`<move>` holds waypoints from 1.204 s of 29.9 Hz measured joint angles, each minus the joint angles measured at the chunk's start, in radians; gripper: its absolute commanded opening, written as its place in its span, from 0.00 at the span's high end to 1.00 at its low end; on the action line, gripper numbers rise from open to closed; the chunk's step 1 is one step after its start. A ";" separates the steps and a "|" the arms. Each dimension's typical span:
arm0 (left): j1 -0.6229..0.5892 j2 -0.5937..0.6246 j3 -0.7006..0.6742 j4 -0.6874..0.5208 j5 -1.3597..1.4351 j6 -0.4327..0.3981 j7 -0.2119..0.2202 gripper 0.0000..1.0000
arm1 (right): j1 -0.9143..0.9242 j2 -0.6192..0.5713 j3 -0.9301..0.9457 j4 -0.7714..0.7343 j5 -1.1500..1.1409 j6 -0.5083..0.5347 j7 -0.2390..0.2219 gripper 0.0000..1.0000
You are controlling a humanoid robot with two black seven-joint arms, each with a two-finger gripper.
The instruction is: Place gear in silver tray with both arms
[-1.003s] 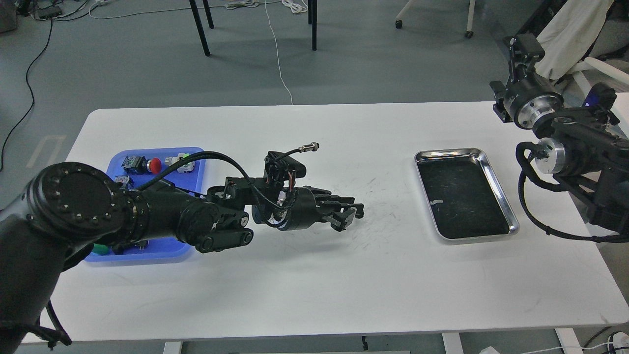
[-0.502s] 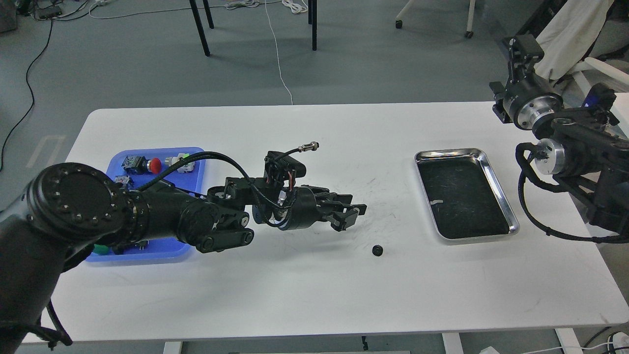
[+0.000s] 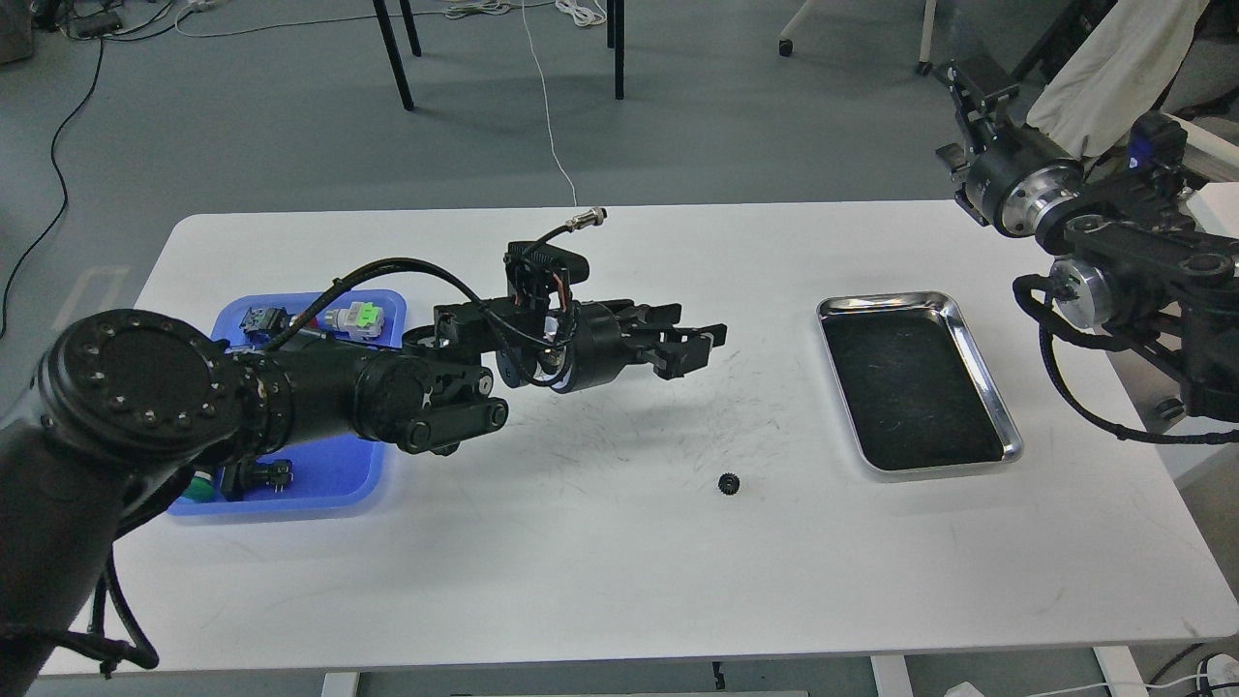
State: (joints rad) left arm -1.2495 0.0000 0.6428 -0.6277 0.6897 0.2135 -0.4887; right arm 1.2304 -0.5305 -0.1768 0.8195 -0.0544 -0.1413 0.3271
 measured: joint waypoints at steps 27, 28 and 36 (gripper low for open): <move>0.099 0.441 -0.484 0.069 -0.489 -0.440 0.000 0.07 | 0.254 -0.017 -0.109 0.166 -0.274 0.185 0.003 0.01; 0.104 0.464 -0.514 0.066 -0.502 -0.460 0.000 0.07 | 0.272 -0.017 -0.127 0.173 -0.275 0.202 0.005 0.01; 0.149 0.626 -0.635 0.029 -0.568 -0.507 0.000 0.04 | 0.422 -0.011 -0.312 0.265 -0.375 0.281 0.016 0.01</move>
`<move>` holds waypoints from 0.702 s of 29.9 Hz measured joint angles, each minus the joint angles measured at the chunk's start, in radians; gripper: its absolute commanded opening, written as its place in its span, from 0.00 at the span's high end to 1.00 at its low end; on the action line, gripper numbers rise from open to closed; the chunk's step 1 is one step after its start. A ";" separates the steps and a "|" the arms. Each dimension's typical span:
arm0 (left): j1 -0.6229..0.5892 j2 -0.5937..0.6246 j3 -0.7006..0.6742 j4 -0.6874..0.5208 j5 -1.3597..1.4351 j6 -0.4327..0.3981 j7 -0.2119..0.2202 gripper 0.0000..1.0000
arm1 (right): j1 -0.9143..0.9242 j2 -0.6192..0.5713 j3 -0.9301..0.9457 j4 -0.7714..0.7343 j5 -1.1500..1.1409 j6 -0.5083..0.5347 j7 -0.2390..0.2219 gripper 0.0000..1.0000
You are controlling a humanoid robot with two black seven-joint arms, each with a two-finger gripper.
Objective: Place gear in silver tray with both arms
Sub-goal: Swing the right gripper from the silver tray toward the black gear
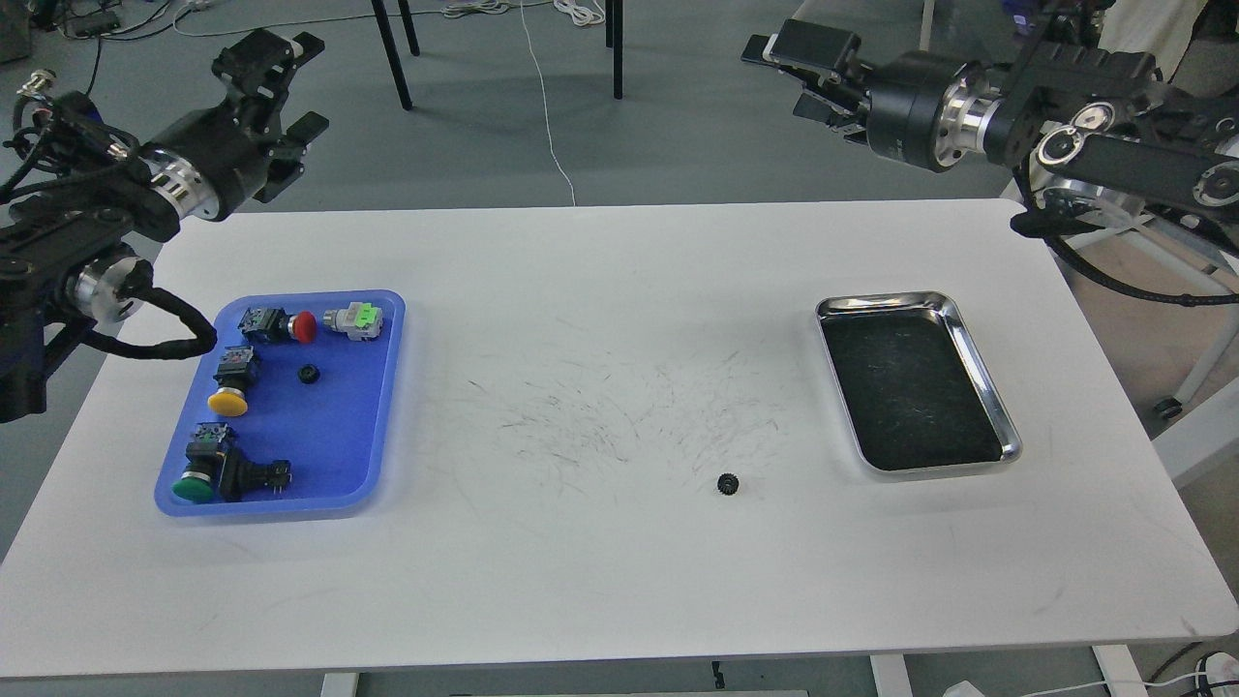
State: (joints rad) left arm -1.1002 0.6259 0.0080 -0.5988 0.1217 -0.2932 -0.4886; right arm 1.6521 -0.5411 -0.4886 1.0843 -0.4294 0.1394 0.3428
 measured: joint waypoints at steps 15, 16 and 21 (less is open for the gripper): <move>0.087 0.137 -0.129 -0.005 -0.101 -0.030 0.000 0.02 | 0.096 0.176 -0.237 0.080 -0.384 0.007 0.041 0.01; 0.096 0.139 -0.134 -0.012 -0.103 -0.033 0.000 0.02 | 0.096 0.191 -0.249 0.080 -0.408 0.005 0.041 0.01; 0.131 0.155 -0.145 -0.064 -0.105 -0.026 0.000 0.02 | 0.077 0.257 -0.292 0.075 -0.460 -0.004 0.059 0.01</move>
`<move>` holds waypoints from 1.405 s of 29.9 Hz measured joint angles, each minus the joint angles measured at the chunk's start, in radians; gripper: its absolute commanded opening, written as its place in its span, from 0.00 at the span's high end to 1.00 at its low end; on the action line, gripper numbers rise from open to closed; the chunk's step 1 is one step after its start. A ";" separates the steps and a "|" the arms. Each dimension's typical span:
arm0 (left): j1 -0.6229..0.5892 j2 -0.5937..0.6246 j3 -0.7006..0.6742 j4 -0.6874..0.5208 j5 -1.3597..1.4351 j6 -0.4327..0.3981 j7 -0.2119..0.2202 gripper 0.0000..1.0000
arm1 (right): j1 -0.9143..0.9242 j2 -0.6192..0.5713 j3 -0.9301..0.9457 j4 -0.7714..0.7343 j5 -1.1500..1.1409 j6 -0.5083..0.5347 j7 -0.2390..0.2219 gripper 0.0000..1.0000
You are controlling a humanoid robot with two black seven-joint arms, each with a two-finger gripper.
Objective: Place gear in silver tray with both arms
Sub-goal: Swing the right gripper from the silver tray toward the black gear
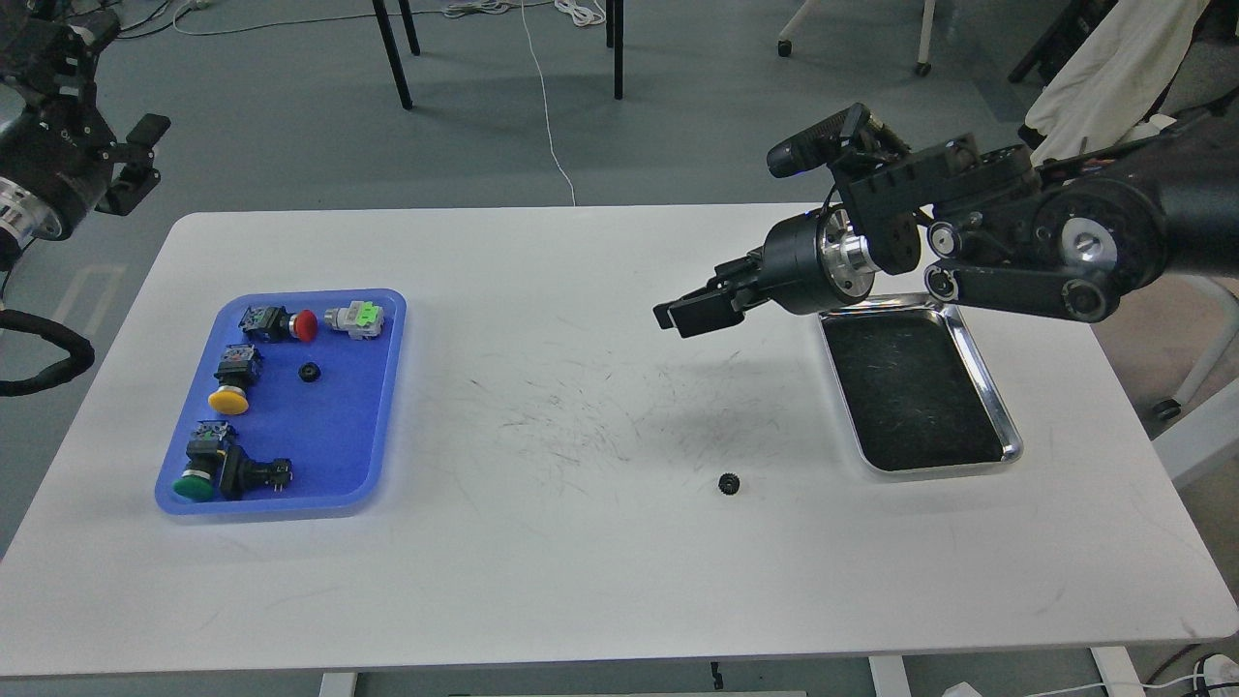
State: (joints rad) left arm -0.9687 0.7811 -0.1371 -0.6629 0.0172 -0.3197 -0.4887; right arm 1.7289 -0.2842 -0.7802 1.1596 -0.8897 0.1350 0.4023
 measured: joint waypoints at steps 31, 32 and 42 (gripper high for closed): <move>0.077 -0.064 -0.061 -0.021 -0.045 -0.110 0.000 0.03 | -0.045 0.152 -0.224 -0.005 -0.215 -0.051 0.087 0.18; 0.077 -0.064 -0.061 -0.021 -0.045 -0.109 0.000 0.03 | -0.045 0.155 -0.229 -0.006 -0.227 -0.051 0.087 0.18; 0.079 -0.064 -0.067 -0.021 -0.045 -0.107 0.000 0.03 | -0.047 0.220 -0.292 -0.028 -0.279 -0.051 0.086 0.17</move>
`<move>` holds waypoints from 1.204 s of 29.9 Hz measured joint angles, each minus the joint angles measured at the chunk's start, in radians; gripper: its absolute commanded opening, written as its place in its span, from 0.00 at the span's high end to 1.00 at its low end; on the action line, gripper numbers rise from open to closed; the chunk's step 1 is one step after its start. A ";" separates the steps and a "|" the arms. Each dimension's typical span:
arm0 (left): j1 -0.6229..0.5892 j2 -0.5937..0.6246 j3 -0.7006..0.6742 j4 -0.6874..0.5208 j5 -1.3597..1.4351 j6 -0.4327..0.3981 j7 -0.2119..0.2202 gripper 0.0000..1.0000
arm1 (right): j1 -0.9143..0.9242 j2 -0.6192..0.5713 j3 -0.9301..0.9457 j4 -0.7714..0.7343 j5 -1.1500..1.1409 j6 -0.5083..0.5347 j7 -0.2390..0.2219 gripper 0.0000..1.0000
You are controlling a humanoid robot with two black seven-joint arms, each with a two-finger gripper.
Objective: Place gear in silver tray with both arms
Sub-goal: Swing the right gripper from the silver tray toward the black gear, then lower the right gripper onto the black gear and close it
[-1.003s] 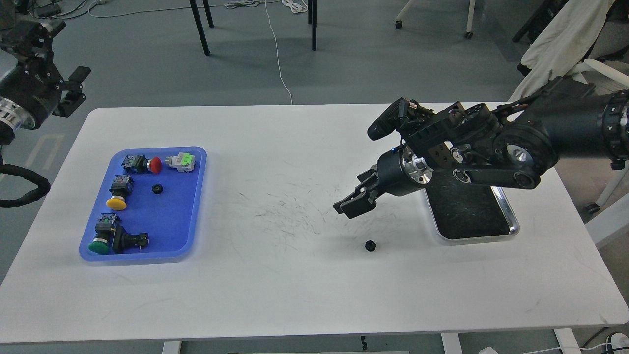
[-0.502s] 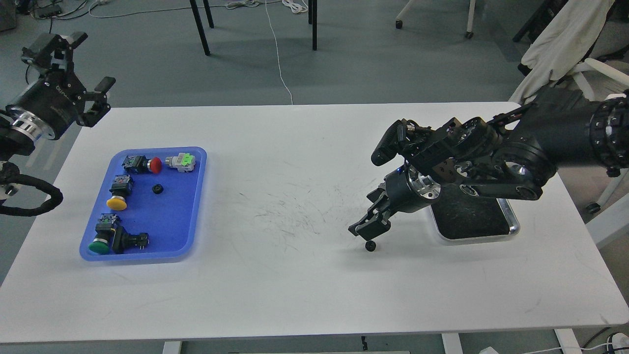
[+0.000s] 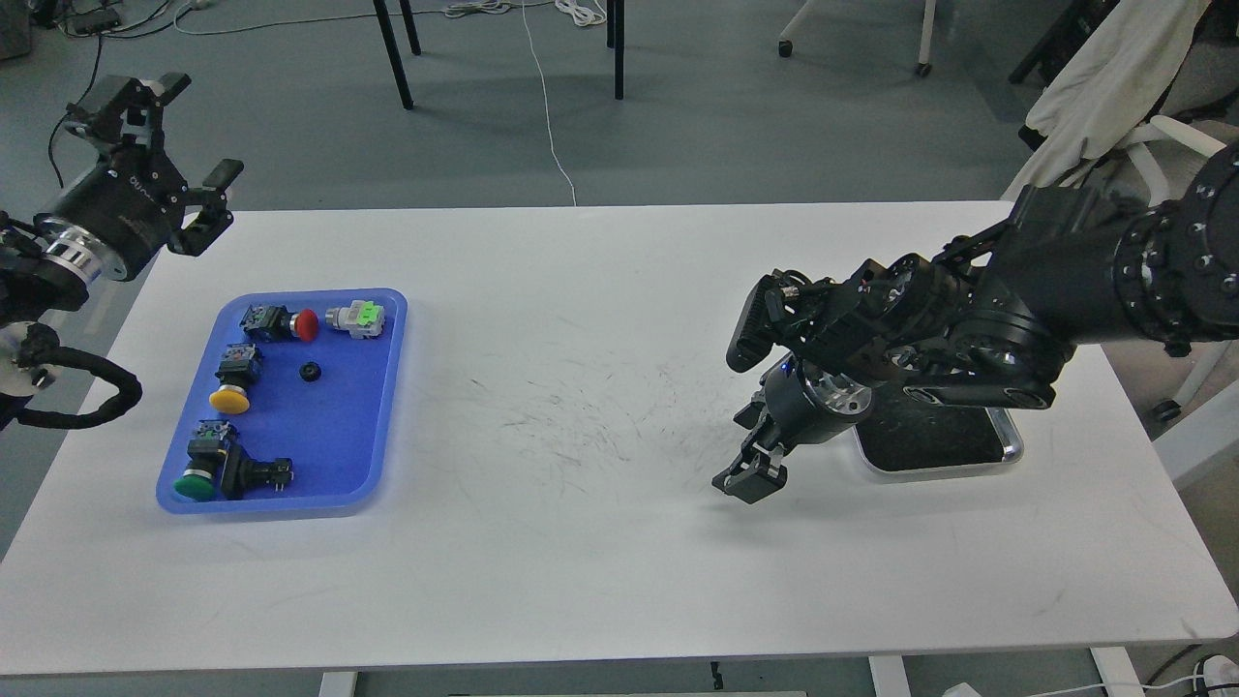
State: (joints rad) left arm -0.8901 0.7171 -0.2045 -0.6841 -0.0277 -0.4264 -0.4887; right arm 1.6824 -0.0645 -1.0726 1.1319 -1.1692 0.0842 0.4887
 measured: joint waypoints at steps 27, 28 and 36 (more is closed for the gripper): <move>0.002 0.011 -0.035 0.006 0.000 -0.001 0.000 0.03 | -0.071 0.065 -0.067 -0.076 -0.012 -0.009 0.000 0.35; 0.002 0.011 -0.035 0.006 0.000 -0.001 0.000 0.03 | -0.071 0.065 -0.068 -0.076 -0.012 -0.009 0.000 0.35; 0.002 0.017 -0.034 0.006 0.003 -0.003 0.000 0.02 | -0.079 0.065 -0.065 -0.081 -0.001 -0.012 0.000 0.35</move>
State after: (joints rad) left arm -0.8882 0.7343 -0.2388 -0.6780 -0.0246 -0.4290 -0.4887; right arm 1.6039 0.0000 -1.1378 1.0509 -1.1700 0.0727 0.4887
